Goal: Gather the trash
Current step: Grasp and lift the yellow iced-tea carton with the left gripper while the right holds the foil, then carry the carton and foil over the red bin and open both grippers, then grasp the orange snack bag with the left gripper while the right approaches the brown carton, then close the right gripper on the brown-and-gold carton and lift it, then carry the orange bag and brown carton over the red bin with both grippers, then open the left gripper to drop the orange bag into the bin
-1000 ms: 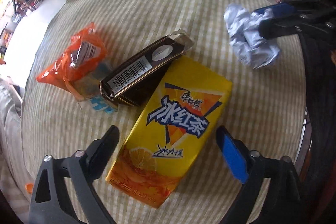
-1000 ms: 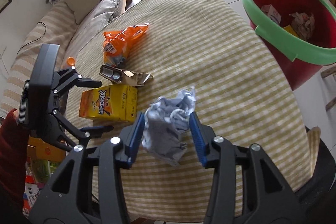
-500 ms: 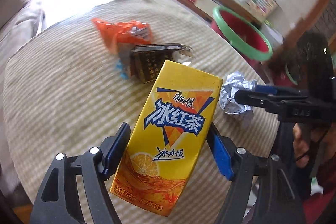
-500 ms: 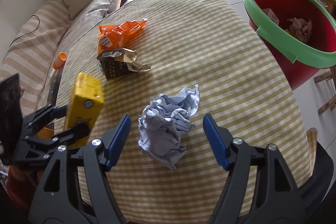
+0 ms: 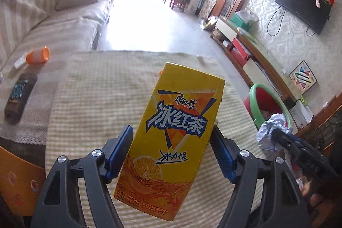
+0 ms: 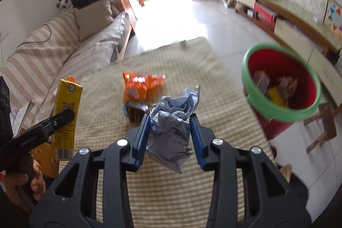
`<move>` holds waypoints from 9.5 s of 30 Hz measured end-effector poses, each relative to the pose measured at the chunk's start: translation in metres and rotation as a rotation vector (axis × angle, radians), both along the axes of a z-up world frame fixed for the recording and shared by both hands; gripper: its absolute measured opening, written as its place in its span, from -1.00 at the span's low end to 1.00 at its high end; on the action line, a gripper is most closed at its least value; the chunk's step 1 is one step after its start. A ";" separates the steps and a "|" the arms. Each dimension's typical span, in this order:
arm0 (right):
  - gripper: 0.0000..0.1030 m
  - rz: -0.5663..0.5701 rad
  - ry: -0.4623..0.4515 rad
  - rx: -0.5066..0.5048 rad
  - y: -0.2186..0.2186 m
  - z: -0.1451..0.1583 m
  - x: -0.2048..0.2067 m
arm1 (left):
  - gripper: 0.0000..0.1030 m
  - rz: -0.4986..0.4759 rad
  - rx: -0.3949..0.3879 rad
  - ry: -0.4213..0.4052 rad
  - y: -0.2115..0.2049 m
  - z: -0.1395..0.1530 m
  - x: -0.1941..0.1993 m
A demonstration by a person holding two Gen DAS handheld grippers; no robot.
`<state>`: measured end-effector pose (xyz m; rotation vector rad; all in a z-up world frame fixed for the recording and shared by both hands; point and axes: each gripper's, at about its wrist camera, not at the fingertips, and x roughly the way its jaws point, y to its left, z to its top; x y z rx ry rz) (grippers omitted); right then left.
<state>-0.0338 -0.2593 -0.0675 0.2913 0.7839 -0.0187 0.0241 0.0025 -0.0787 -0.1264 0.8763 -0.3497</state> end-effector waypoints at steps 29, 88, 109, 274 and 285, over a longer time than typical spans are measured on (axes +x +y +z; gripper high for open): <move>-0.28 -0.052 -0.274 -0.099 -0.023 0.093 -0.025 | 0.35 -0.094 -0.001 -0.186 -0.062 0.085 0.011; -0.27 -0.445 -0.138 0.003 -0.225 0.009 -0.075 | 0.62 -0.514 0.022 -0.136 -0.334 0.025 0.066; 0.72 -0.394 -0.052 0.063 -0.207 -0.034 -0.002 | 0.67 -0.012 0.193 0.033 -0.118 -0.036 0.137; -0.63 -0.377 -0.195 0.046 -0.220 0.033 -0.066 | 0.36 -0.529 0.016 -0.095 -0.336 0.023 0.063; -0.63 -0.342 -0.164 0.081 -0.216 0.023 -0.040 | 0.54 -0.443 0.031 -0.130 -0.279 0.042 0.048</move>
